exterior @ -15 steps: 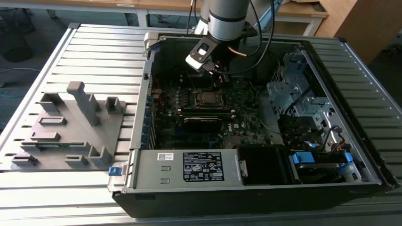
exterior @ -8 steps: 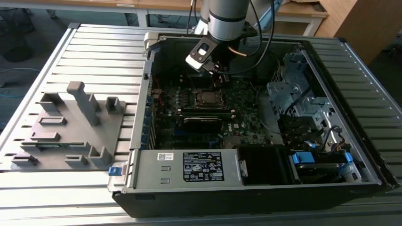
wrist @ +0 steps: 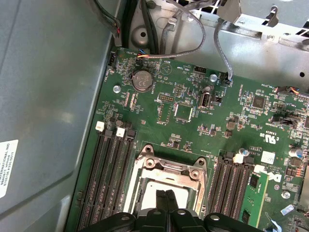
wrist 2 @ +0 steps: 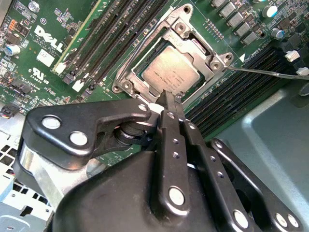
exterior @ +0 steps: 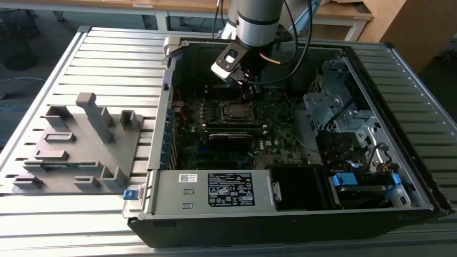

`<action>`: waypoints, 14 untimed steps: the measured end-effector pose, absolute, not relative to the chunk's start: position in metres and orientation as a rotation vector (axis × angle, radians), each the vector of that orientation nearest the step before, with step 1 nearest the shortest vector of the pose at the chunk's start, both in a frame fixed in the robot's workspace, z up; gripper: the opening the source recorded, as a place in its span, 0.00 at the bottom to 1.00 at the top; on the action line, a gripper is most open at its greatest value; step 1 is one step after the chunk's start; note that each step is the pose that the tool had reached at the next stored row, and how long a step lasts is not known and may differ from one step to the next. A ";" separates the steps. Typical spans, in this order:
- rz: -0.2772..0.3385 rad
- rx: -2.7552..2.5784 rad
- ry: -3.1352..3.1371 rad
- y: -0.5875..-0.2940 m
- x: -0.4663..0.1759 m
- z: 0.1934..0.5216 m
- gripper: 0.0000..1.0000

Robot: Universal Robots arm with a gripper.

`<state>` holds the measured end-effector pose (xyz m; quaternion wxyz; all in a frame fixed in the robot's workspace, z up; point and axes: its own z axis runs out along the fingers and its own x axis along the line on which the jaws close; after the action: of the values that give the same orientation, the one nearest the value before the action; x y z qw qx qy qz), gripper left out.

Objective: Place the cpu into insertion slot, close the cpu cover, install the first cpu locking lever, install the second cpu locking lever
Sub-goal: 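Close the cpu cover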

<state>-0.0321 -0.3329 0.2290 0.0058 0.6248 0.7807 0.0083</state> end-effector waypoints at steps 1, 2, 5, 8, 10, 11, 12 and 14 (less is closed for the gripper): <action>0.026 1.956 2.444 -0.333 -0.032 0.229 0.10; 0.026 1.956 2.444 -0.333 -0.032 0.229 0.10; 0.026 1.954 2.445 -0.333 -0.032 0.229 0.10; 0.026 1.948 2.450 -0.333 -0.032 0.229 0.10; 0.030 1.948 2.451 -0.334 -0.034 0.229 0.10; 0.030 1.948 2.451 -0.334 -0.034 0.229 0.10; 0.030 1.948 2.451 -0.334 -0.034 0.229 0.10; 0.030 1.948 2.451 -0.334 -0.034 0.230 0.10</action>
<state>-0.0341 -0.3339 0.2300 0.0051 0.6222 0.7828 0.0095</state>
